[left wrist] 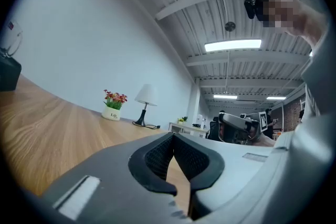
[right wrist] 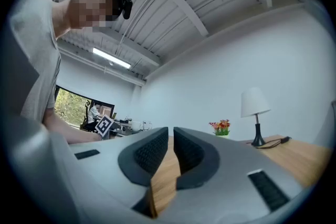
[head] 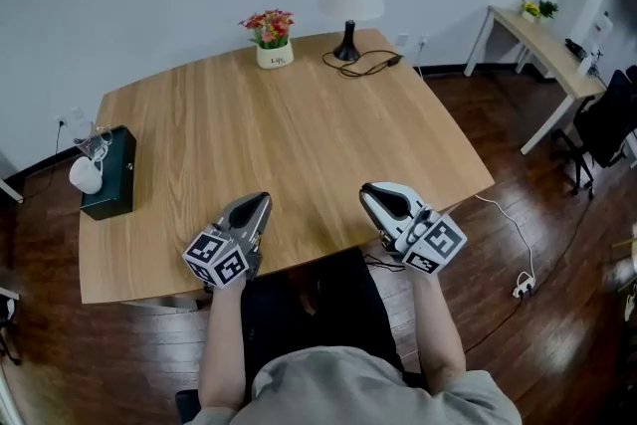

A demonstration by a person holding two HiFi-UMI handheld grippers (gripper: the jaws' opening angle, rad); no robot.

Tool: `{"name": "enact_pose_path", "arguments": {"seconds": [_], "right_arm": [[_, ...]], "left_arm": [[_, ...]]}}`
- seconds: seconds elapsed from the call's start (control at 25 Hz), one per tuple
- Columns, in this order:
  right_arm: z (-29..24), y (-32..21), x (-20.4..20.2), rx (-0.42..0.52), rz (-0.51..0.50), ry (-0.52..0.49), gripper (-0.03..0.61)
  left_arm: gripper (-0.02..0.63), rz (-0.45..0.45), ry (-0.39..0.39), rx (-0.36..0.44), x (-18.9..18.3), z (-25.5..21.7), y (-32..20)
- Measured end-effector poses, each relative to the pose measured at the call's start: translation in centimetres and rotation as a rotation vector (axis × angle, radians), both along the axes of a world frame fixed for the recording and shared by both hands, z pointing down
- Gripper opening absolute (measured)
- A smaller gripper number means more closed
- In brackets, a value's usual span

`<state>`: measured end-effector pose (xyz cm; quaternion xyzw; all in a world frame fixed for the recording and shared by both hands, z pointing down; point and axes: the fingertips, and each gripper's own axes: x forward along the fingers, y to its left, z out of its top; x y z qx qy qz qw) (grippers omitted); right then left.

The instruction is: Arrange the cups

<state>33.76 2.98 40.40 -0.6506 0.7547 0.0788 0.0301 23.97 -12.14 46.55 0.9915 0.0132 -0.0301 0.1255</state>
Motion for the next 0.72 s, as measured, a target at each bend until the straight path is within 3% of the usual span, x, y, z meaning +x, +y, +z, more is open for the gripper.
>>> {"name": "enact_pose_path", "arguments": {"seconds": [0.24, 0.48, 0.72], "right_arm": [[2.3, -2.2, -1.3, -0.040, -0.065, -0.058, 0.027], [3.0, -5.1, -3.1, -0.072, -0.134, -0.075, 0.026], [3.2, -6.3, -2.7, -0.036, -0.115, -0.167, 0.026]], "left_arm": [[0.009, -0.018, -0.061, 0.057, 1.2, 0.3, 0.6], [0.009, -0.031, -0.072, 0.085, 1.0, 0.5, 1.0], [0.008, -0.067, -0.094, 0.067, 0.1, 1.4, 0.2]]}}
